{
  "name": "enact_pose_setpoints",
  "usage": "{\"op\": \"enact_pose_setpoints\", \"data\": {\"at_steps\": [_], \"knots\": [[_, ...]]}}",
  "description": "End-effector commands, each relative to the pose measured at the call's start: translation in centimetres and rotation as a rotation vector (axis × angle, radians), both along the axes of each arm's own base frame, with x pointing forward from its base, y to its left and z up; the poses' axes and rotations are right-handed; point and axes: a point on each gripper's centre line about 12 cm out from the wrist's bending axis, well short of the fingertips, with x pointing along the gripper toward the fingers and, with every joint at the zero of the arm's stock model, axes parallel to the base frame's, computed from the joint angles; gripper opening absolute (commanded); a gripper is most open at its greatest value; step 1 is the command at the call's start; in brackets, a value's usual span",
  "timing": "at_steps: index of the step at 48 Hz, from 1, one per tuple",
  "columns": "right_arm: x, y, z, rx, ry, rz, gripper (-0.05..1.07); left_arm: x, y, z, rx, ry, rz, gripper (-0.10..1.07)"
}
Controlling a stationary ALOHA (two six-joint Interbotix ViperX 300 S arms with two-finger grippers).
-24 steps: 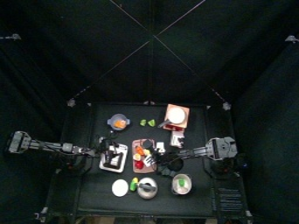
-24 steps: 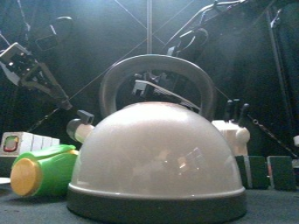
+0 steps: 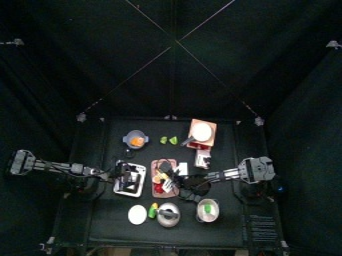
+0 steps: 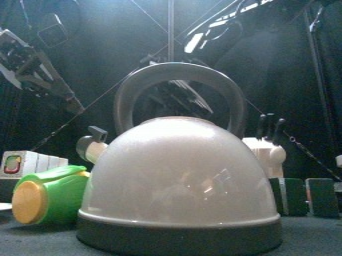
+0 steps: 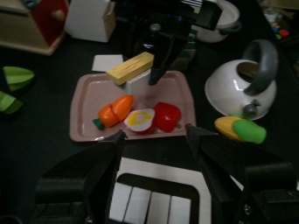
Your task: Hand over egg sushi
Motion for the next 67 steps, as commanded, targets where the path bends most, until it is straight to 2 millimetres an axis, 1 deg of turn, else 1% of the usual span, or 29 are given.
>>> {"op": "enact_pose_setpoints", "data": {"at_steps": [1,4,9,14,20,31,40,49,54,59,62,67], "knots": [[0.4,1.3,4.0,-0.021,-0.139,0.096,0.6,0.8,-0.6,0.9,-0.012,-0.017,-0.049,0.92],[0.7,2.2,4.6,-0.029,-0.186,0.161,0.6,1.3,-0.9,0.9,-0.018,-0.008,-0.07,0.93],[0.9,3.4,5.0,-0.042,-0.228,0.234,0.6,2.0,-1.2,0.9,-0.024,0.007,-0.083,0.99],[0.8,4.0,4.8,-0.069,-0.235,0.283,0.6,2.8,-1.5,1.2,-0.023,0.01,-0.098,1.03],[0.6,4.7,4.6,-0.096,-0.23,0.32,0.6,3.4,-1.8,1.4,-0.023,0.012,-0.107,1.03],[0.4,4.8,4.7,-0.095,-0.228,0.318,0.6,3.9,-2.7,1.2,-0.022,0.028,-0.131,1.03],[-0.7,4.6,5.4,-0.061,-0.237,0.291,0.6,4.5,-2.8,2.6,-0.058,-0.009,-0.088,1.03],[-2.3,4.4,5.1,-0.004,-0.221,0.256,0.6,4.9,-2.6,4.1,-0.162,-0.048,-0.023,1.02],[-2.9,4.2,5.1,0.01,-0.219,0.244,0.6,5.2,-2.1,4.5,-0.228,-0.053,0.038,1.02],[-3.3,4.0,5.4,0.013,-0.223,0.239,0.6,5.1,-0.6,4.3,-0.276,-0.035,0.178,1.02],[-3.4,4.0,5.5,0.013,-0.226,0.237,0.6,4.9,0.3,3.9,-0.257,-0.015,0.259,1.02],[-3.4,3.9,5.9,0.014,-0.236,0.236,0.6,4.6,1.6,4.1,-0.146,0.013,0.365,1.02]]}}
